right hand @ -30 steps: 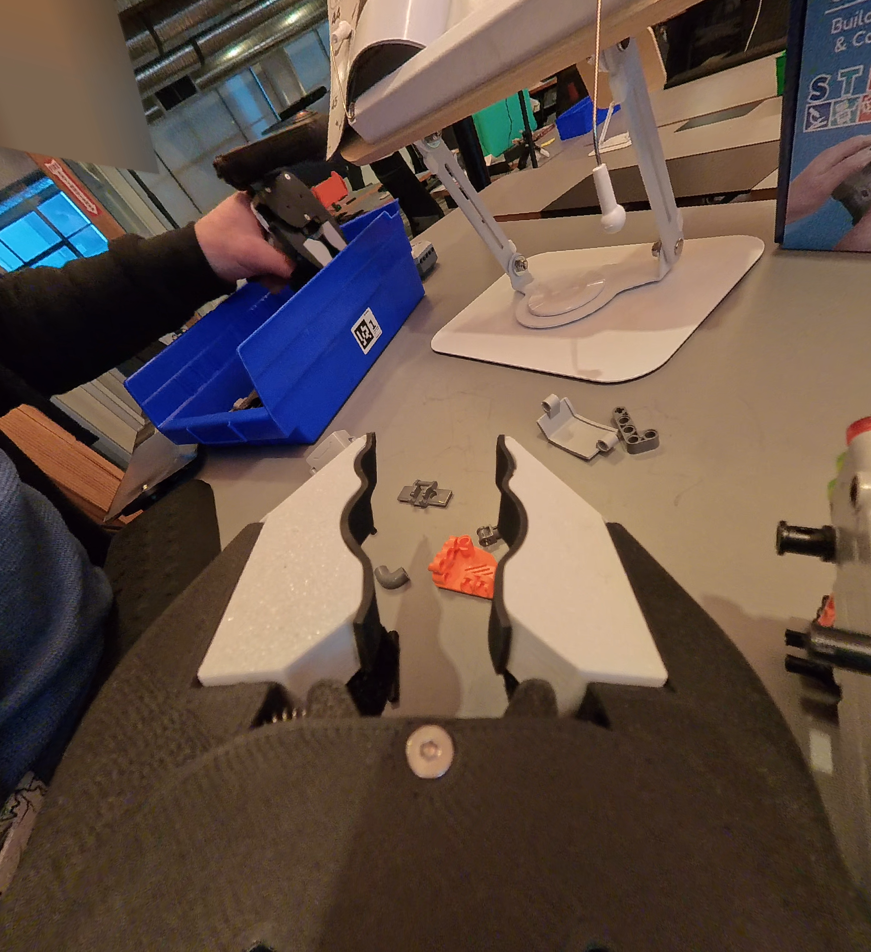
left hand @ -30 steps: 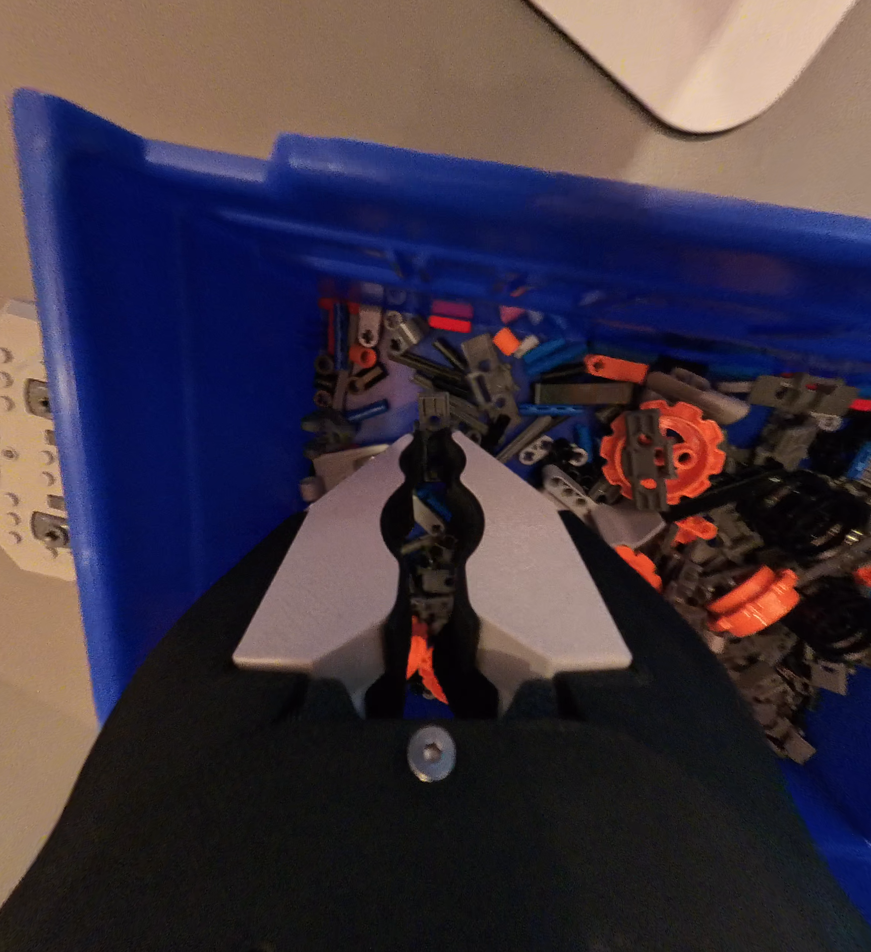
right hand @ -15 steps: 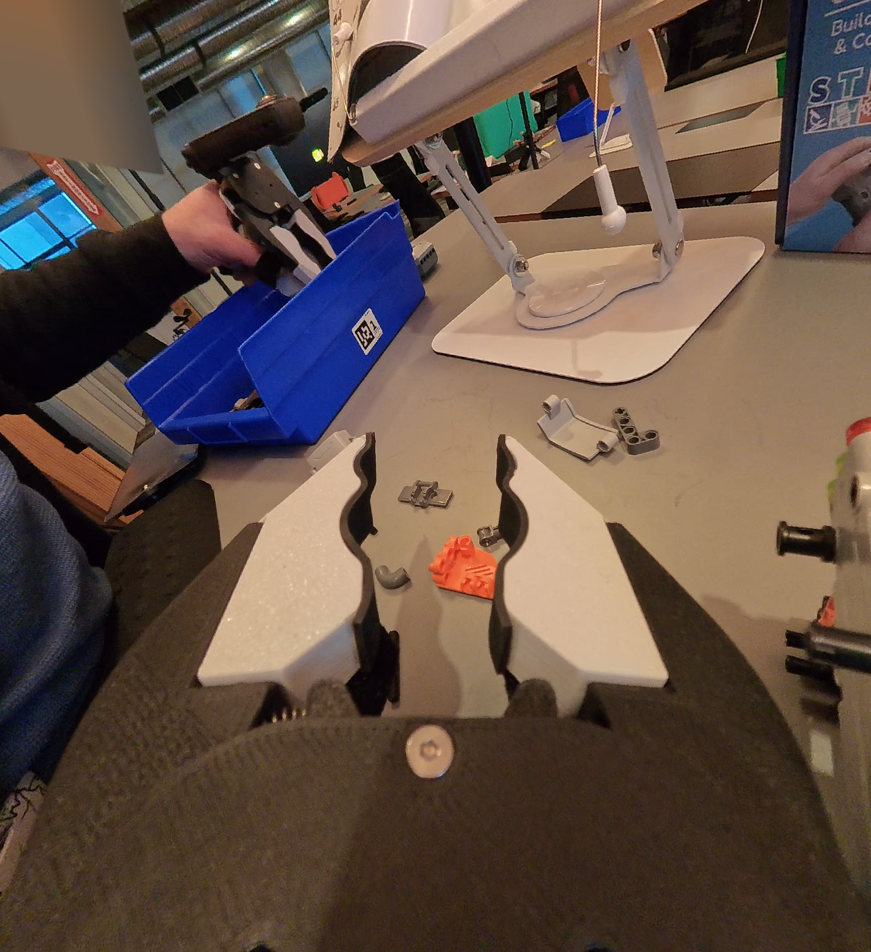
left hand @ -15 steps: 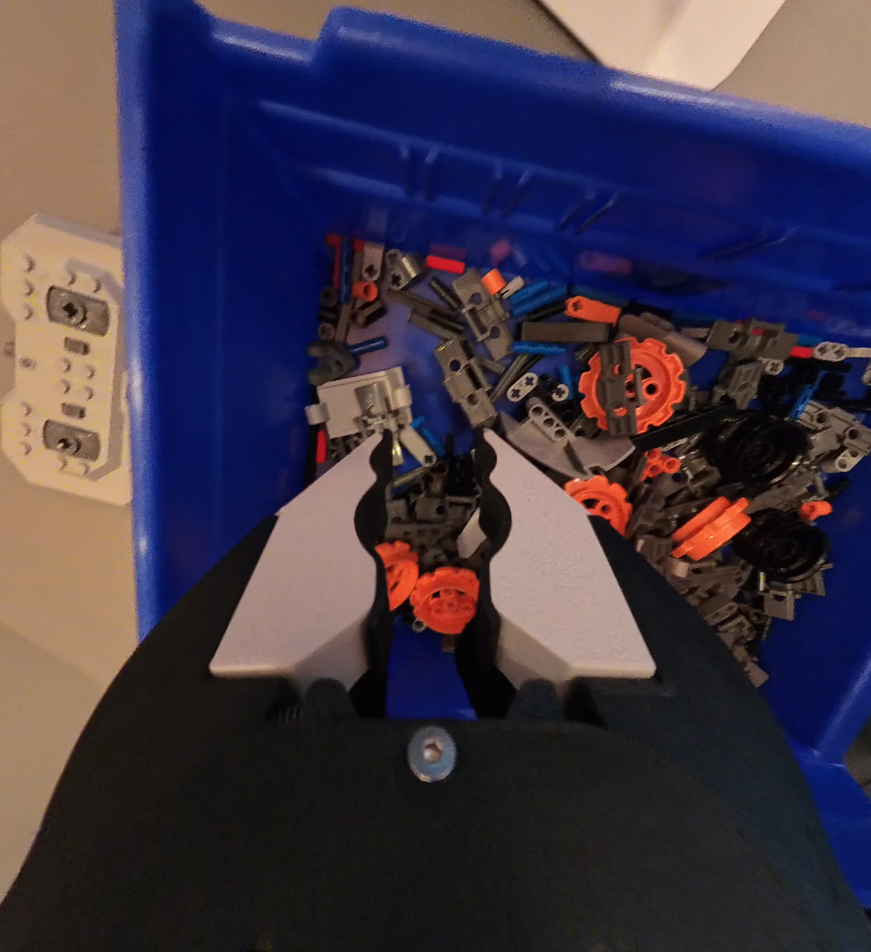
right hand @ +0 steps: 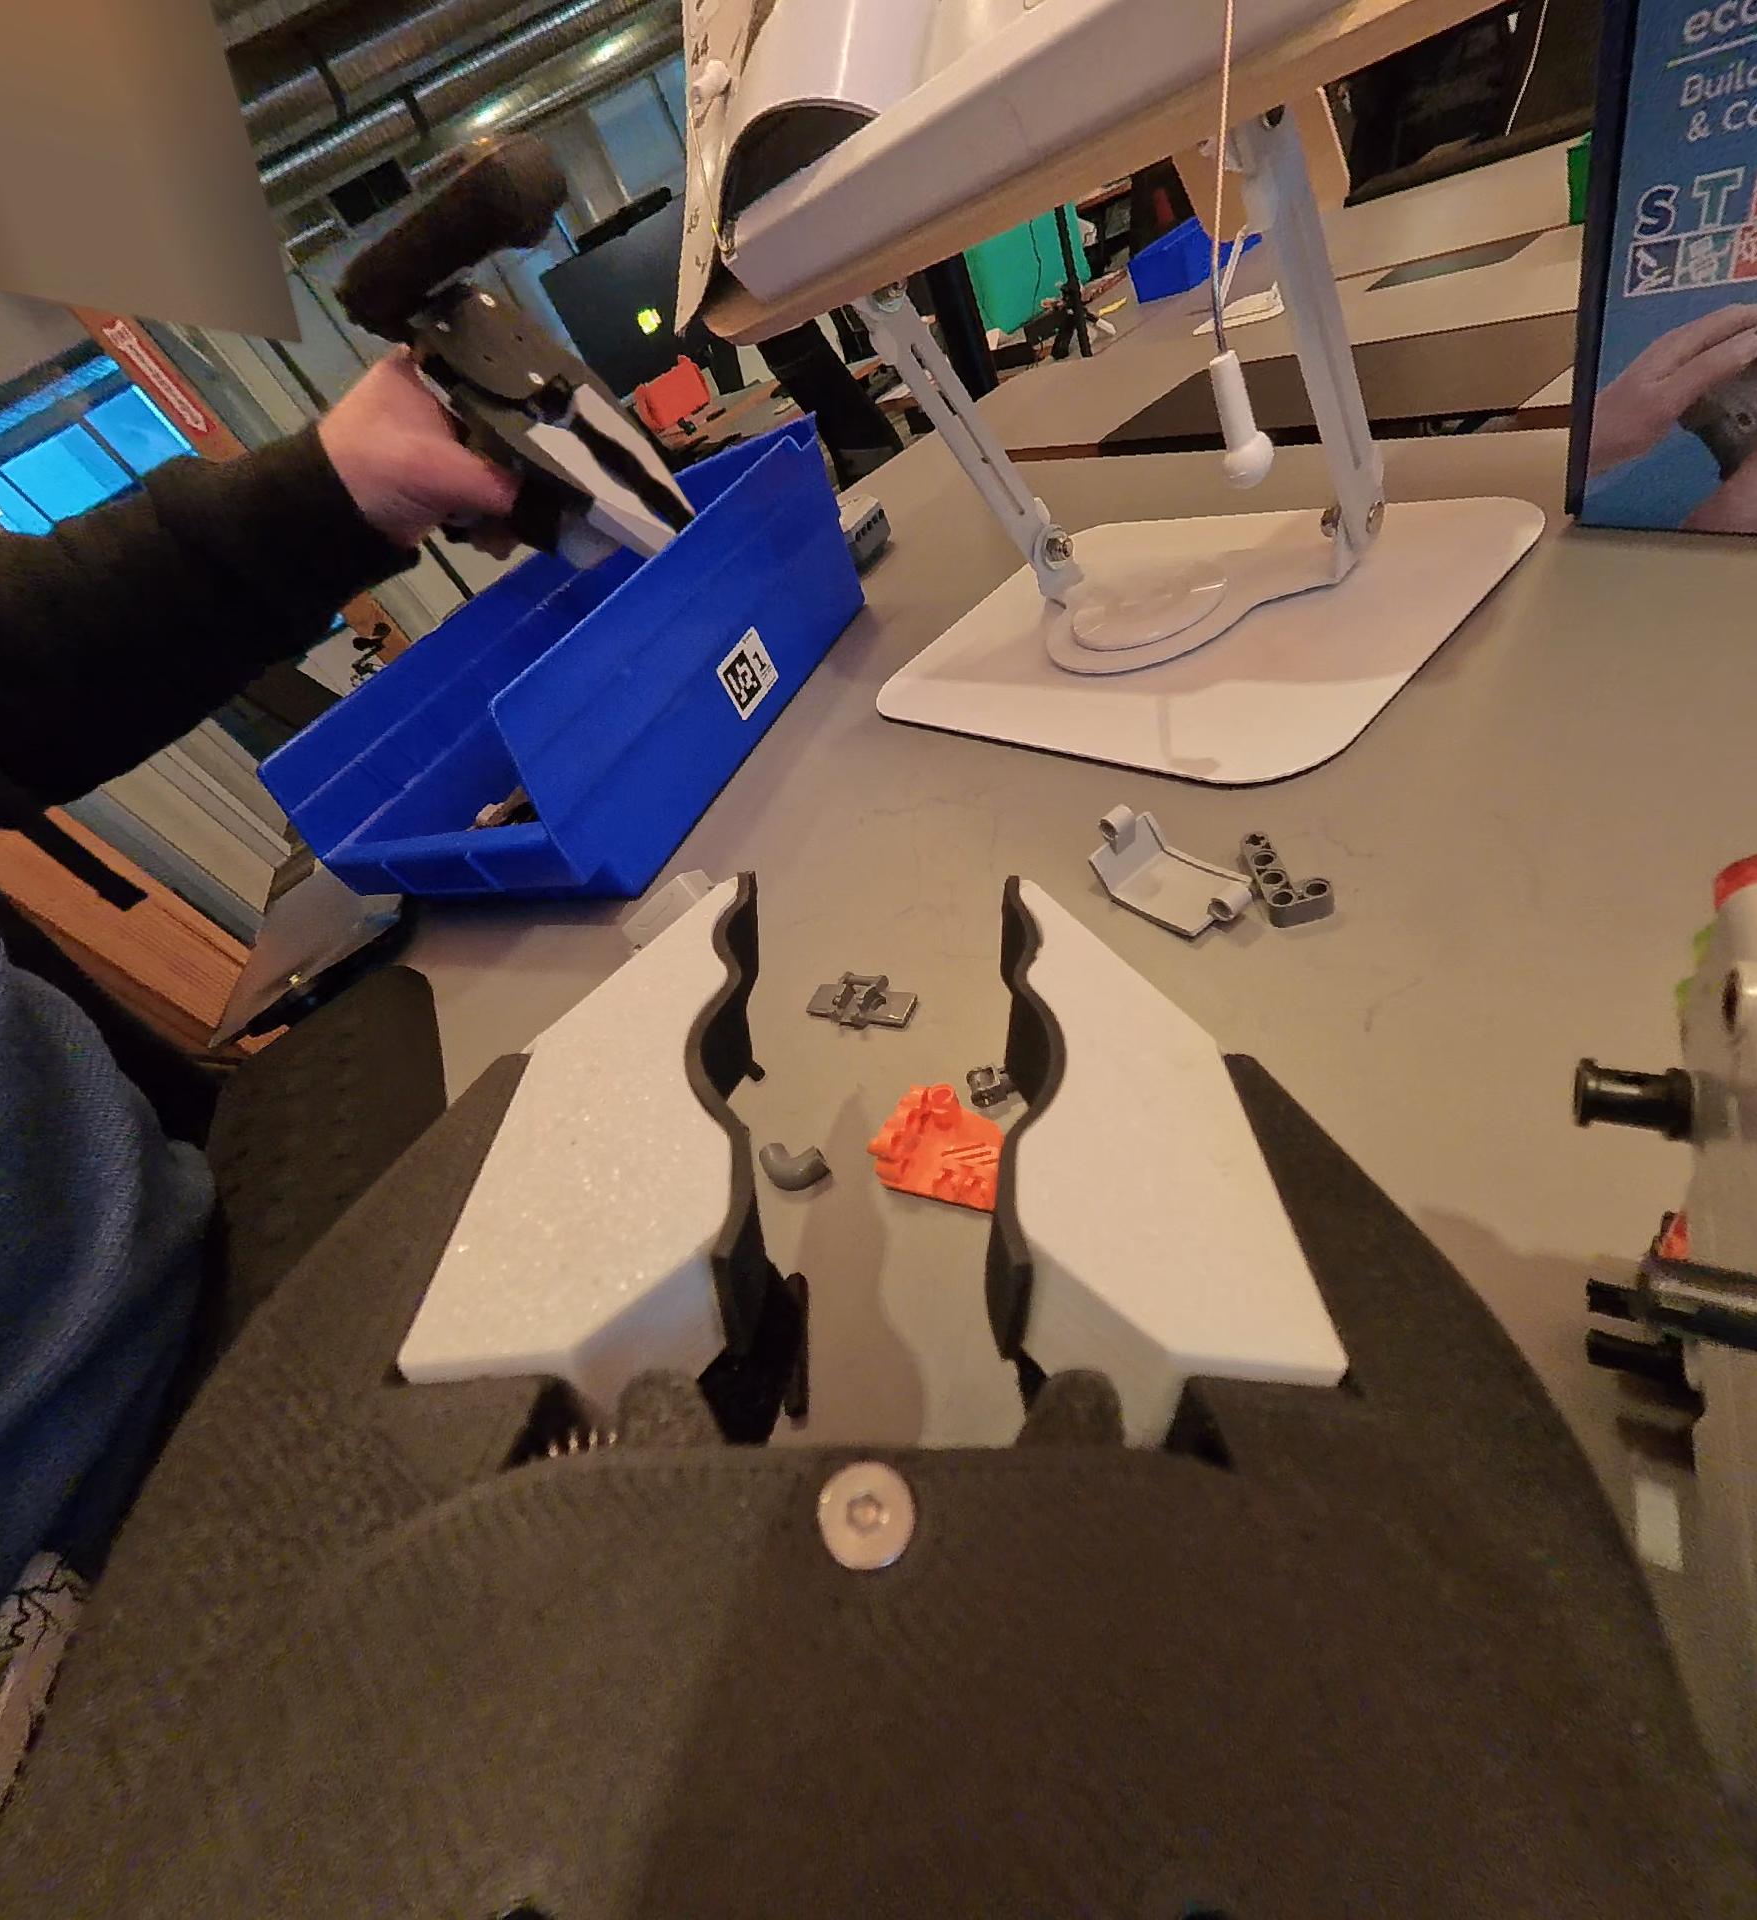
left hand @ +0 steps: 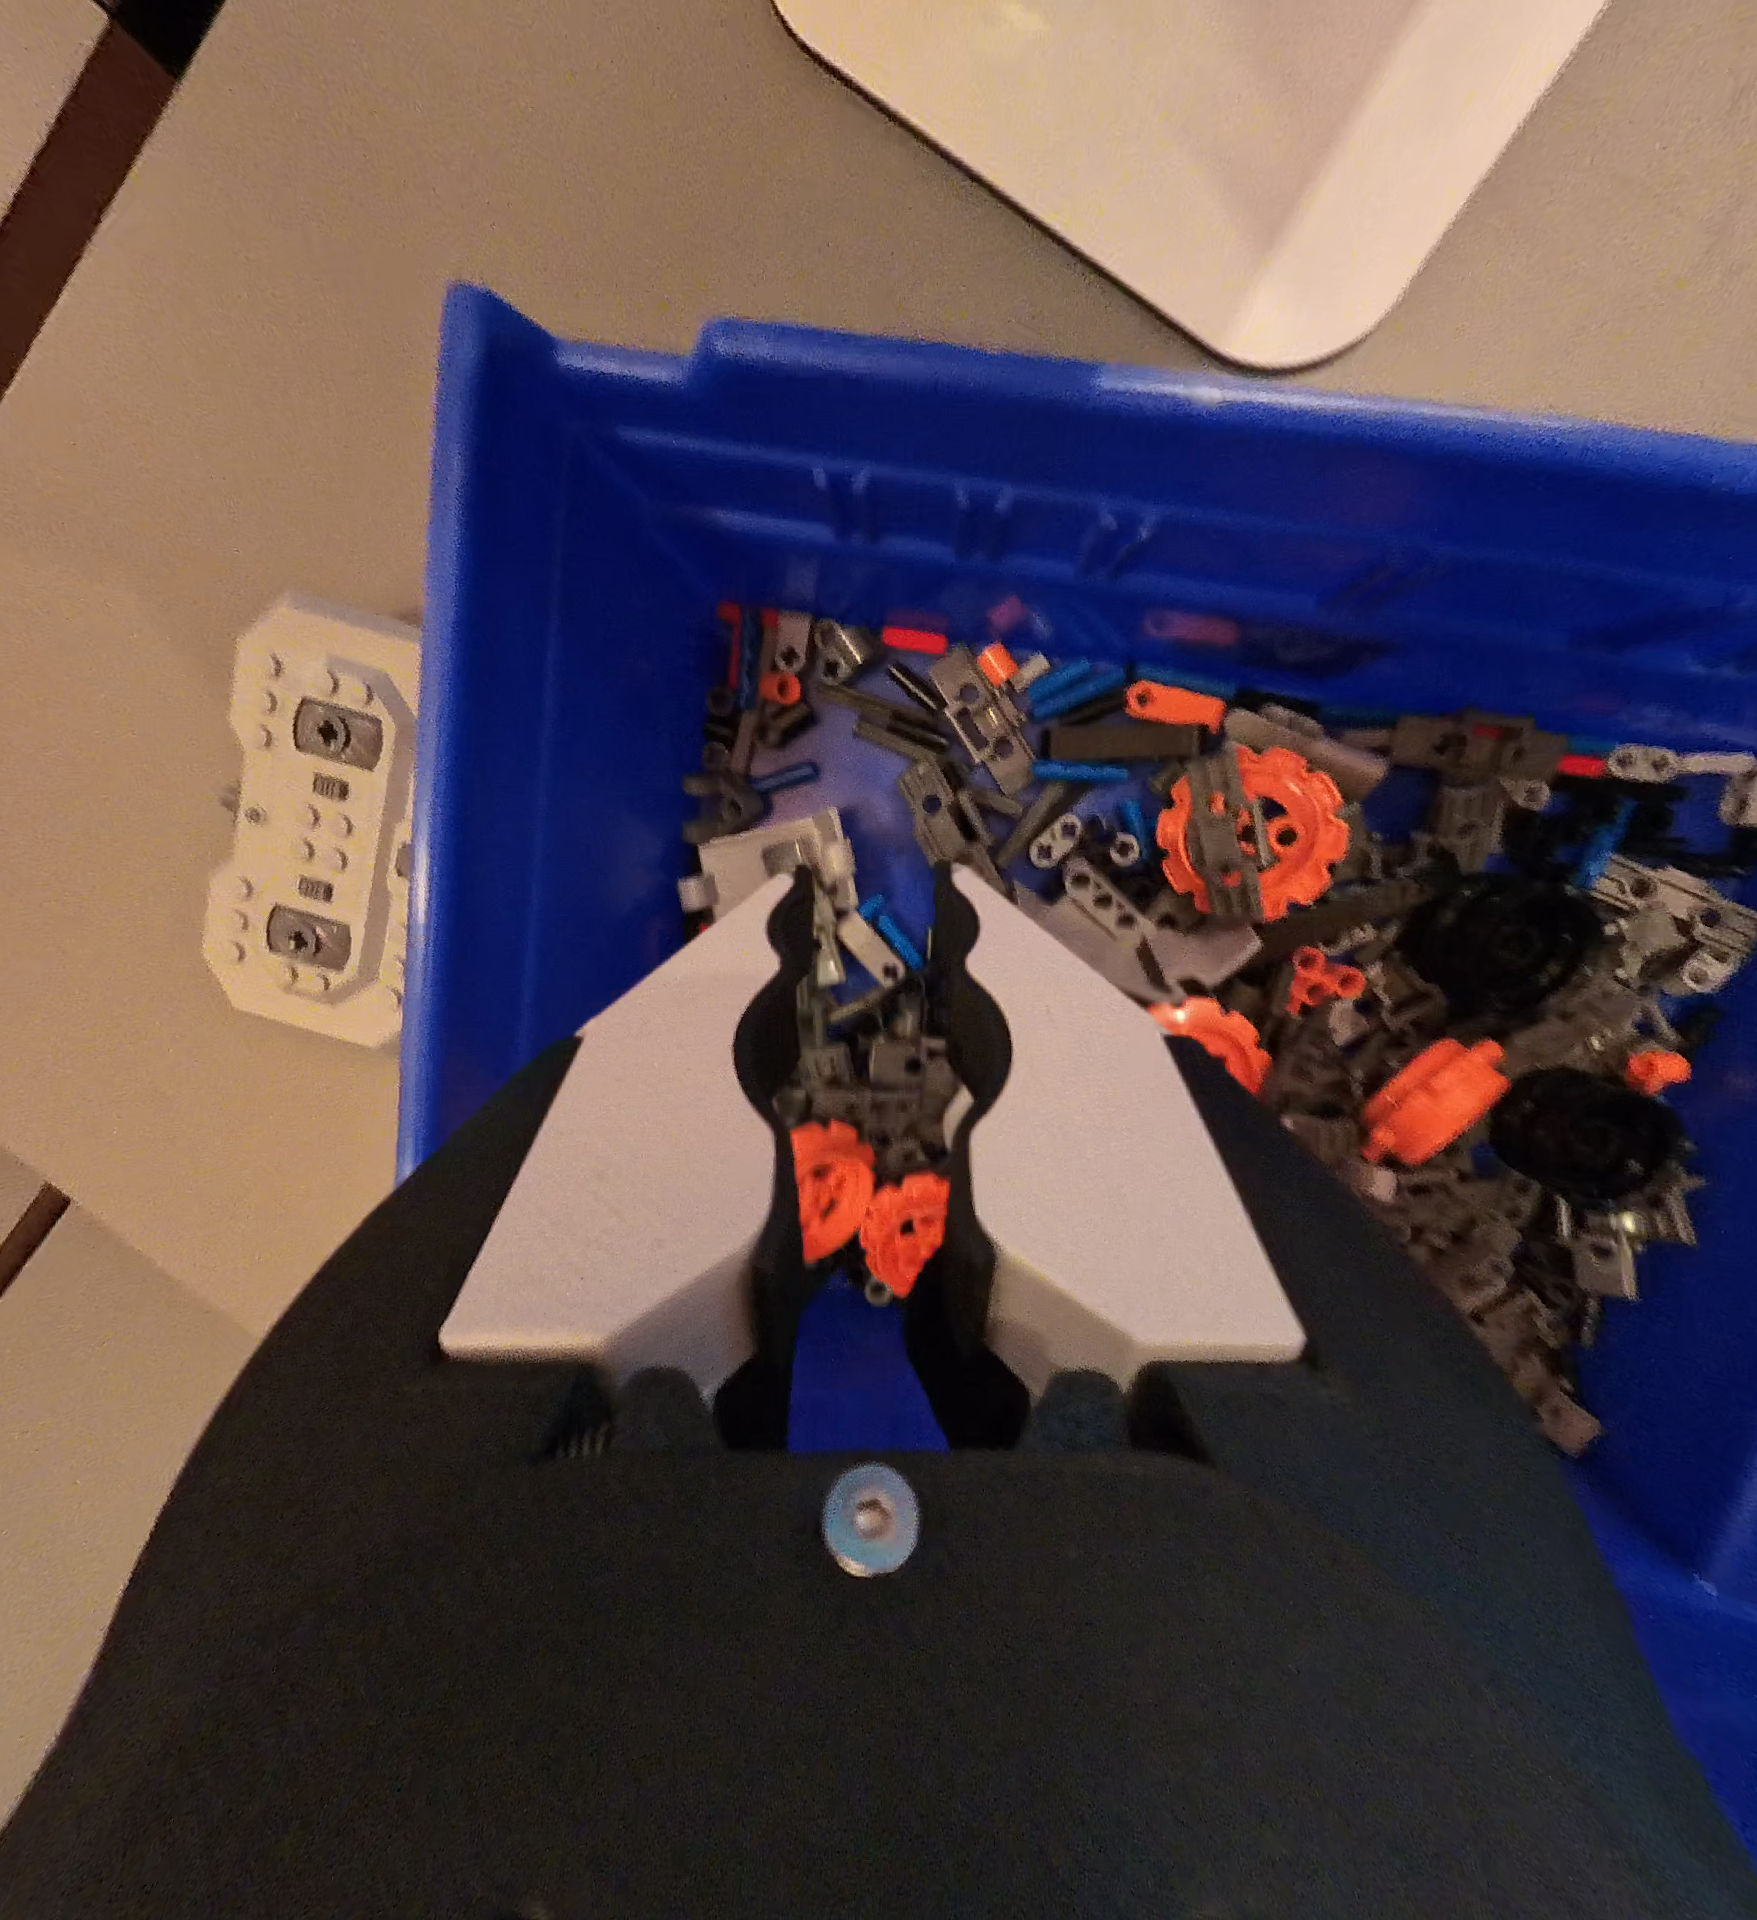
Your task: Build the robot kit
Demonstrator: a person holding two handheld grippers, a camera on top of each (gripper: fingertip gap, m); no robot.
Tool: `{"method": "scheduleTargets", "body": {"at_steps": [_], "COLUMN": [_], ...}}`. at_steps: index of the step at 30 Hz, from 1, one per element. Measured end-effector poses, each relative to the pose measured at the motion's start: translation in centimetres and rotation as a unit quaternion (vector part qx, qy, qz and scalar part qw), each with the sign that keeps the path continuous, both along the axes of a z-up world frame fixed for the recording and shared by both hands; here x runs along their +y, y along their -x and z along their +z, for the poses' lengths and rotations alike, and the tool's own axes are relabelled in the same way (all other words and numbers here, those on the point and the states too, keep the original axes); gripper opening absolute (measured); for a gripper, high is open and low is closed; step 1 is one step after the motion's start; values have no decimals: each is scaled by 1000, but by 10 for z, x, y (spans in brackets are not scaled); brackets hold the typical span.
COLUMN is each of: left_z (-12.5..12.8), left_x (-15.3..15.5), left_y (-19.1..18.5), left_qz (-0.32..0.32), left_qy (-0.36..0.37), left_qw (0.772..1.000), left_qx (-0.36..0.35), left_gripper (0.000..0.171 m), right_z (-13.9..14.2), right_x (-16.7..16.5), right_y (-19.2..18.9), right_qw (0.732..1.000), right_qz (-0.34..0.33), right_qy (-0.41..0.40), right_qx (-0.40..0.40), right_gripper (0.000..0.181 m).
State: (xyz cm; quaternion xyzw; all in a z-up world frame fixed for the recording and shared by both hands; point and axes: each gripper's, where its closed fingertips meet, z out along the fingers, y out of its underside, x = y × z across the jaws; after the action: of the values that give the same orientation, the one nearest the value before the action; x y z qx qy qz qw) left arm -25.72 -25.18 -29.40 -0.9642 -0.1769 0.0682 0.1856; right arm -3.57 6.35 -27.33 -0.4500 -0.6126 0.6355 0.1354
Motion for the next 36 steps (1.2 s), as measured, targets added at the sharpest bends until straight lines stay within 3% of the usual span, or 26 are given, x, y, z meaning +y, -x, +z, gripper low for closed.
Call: {"method": "scheduleTargets", "body": {"at_steps": [2,11,21,23,27,31,36], "left_z": [-11,-46,-56,-56,-55,-57,-61], "left_x": [11,17,20,19,19,23,20], "left_y": [3,34,34,32,28,28,25], "left_qz": [0,-40,-86,-96,-111,-117,-115], "left_qy": [-9,65,59,62,59,54,66], "left_qw": [1000,997,994,993,992,991,991], "left_qx": [-21,29,36,34,30,29,15], "left_gripper": [20,9,7,0,0,14,8], "right_z": [0,2,2,2,2,2,2], "right_x": [-1,-1,0,0,1,1,1], "right_y": [-1,-2,-1,-1,-1,-1,-1], "right_qw": [1000,1000,1000,1000,1000,1000,1000], "right_qz": [1,1,0,0,-1,-1,-1], "right_qy": [-2,-3,2,3,5,5,5], "right_qx": [2,9,7,6,6,6,7], "right_gripper": [44,44,44,44,44,44,44]}}
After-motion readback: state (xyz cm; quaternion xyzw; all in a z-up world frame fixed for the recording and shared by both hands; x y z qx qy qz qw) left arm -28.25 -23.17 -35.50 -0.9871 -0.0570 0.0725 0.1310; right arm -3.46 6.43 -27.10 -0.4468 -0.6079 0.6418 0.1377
